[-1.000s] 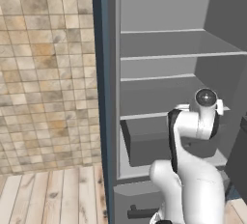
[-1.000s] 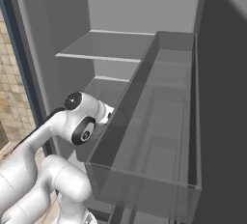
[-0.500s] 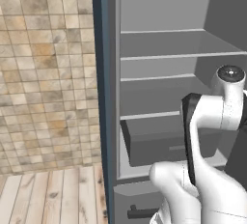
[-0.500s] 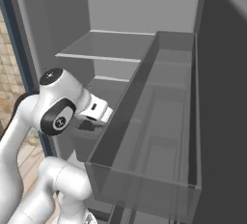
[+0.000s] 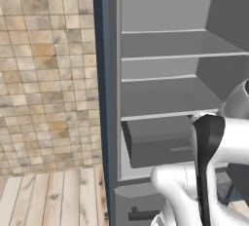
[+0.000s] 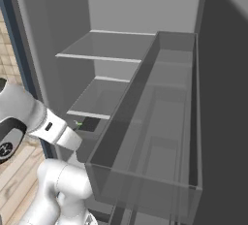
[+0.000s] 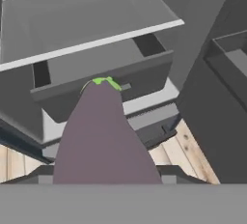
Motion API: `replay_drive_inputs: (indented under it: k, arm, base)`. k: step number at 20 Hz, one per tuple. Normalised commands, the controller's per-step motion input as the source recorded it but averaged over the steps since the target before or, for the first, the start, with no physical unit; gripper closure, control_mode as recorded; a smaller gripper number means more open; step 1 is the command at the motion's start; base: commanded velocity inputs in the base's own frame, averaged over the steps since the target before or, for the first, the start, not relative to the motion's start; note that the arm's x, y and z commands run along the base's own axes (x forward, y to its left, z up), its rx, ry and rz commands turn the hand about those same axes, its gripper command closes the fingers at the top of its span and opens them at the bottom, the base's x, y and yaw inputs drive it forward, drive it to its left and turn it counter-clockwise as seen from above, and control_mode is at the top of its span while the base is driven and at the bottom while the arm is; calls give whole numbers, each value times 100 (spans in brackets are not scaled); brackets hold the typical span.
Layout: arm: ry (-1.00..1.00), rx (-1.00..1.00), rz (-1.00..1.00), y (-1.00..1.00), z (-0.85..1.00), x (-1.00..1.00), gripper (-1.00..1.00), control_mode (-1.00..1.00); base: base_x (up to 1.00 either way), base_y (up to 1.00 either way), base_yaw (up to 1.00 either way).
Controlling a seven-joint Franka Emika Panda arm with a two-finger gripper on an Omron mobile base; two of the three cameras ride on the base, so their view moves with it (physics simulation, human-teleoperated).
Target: Place one eggplant and one steak in each tupperware on the nearby counter, to pack two identical lunches.
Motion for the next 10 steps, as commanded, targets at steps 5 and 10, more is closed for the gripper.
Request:
replay_drive_inputs:
  k: [5, 10]
  arm:
    - [-20, 0, 0, 2, 61, -92, 100, -100]
    - [-5, 0, 9, 0, 23, -32, 100, -100]
  base:
    - [0, 0, 0]
    - [0, 0, 0]
